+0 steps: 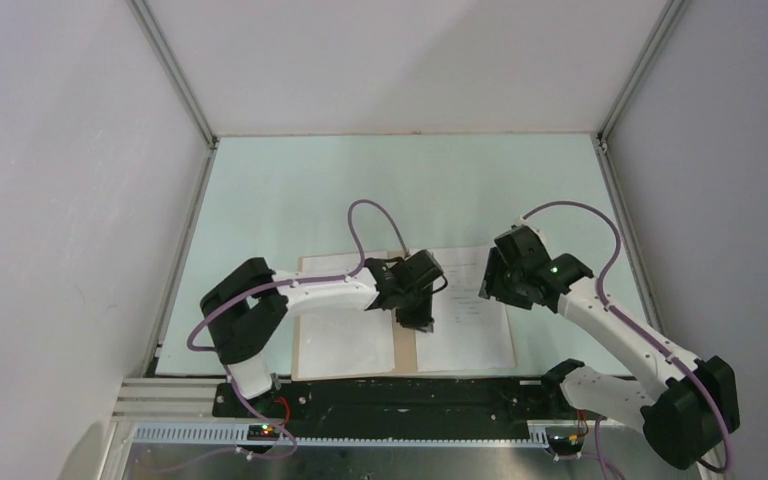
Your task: Put the files into the folder
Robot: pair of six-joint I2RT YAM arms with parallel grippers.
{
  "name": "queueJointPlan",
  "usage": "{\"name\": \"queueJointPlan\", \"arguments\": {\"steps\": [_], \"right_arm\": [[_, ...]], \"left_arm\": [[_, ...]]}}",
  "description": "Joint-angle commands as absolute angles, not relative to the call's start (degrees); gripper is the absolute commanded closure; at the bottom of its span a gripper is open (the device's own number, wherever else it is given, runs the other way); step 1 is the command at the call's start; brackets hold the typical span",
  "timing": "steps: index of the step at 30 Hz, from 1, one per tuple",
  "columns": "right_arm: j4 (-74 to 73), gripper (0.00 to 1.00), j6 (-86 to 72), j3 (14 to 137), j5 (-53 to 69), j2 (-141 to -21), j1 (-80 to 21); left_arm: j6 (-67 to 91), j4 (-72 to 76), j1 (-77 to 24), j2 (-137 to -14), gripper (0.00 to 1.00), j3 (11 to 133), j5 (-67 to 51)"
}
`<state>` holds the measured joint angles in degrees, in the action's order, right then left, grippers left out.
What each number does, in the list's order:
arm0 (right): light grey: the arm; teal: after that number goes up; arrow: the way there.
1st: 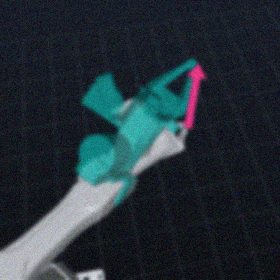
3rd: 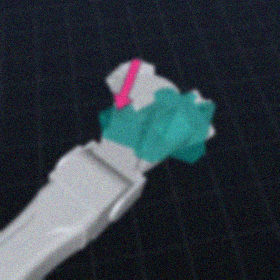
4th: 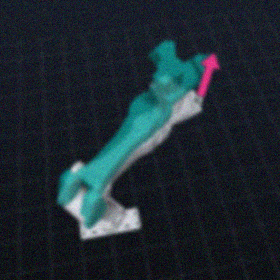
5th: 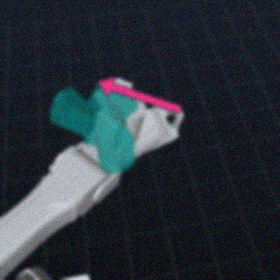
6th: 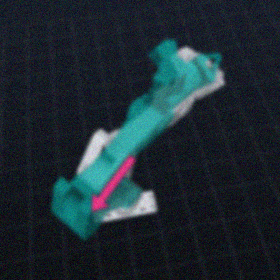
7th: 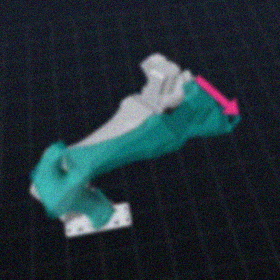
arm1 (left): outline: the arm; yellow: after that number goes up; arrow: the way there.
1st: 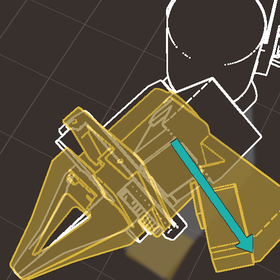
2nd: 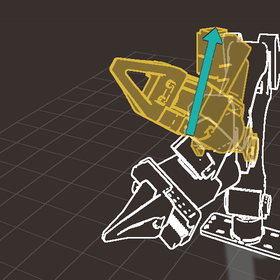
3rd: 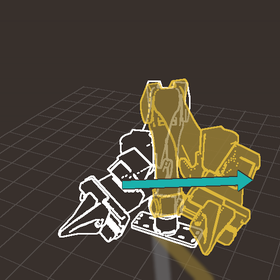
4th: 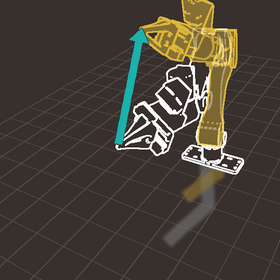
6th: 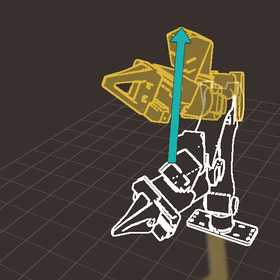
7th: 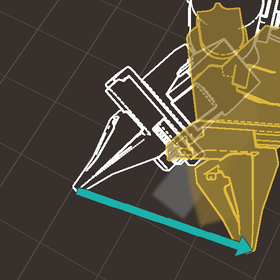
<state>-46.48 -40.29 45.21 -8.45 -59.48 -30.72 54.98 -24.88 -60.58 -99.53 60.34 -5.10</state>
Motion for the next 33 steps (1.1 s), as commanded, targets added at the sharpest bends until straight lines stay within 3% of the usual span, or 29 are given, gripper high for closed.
{"name": "queueJointPlan", "arguments": {"steps": [1,6,13,21,29,33], "right_arm": [[-41.0,0.38,-38.2,49.6,-5.1,-62.9,-31.6],[-35.2,0.39,-38.6,51.4,-1.7,-67.5,-32.8],[-30.2,0.44,-39.9,55.6,-2.6,-77.8,-39.4],[-29.0,0.57,-39.7,61.9,-7.3,-88.8,-45.1],[-30.5,0.60,-38.9,66.9,-11.2,-95.6,-48.3],[-31.5,0.62,-39.0,68.2,-12.4,-97.1,-49.4]], "left_arm": [[51.3,-30.4,-60.9,-96.2,0.78,66.6,-2.8],[49.9,-34.2,-58.3,-88.5,0.75,67.6,-0.4],[47.2,-35.8,-46.5,-79.0,0.74,58.1,1.9],[43.8,-29.8,-38.9,-85.0,0.85,54.3,0.5],[47.5,-24.9,-35.9,-92.5,0.99,52.1,0.7],[49.1,-24.7,-35.0,-93.9,1.00,51.1,1.7]]}}
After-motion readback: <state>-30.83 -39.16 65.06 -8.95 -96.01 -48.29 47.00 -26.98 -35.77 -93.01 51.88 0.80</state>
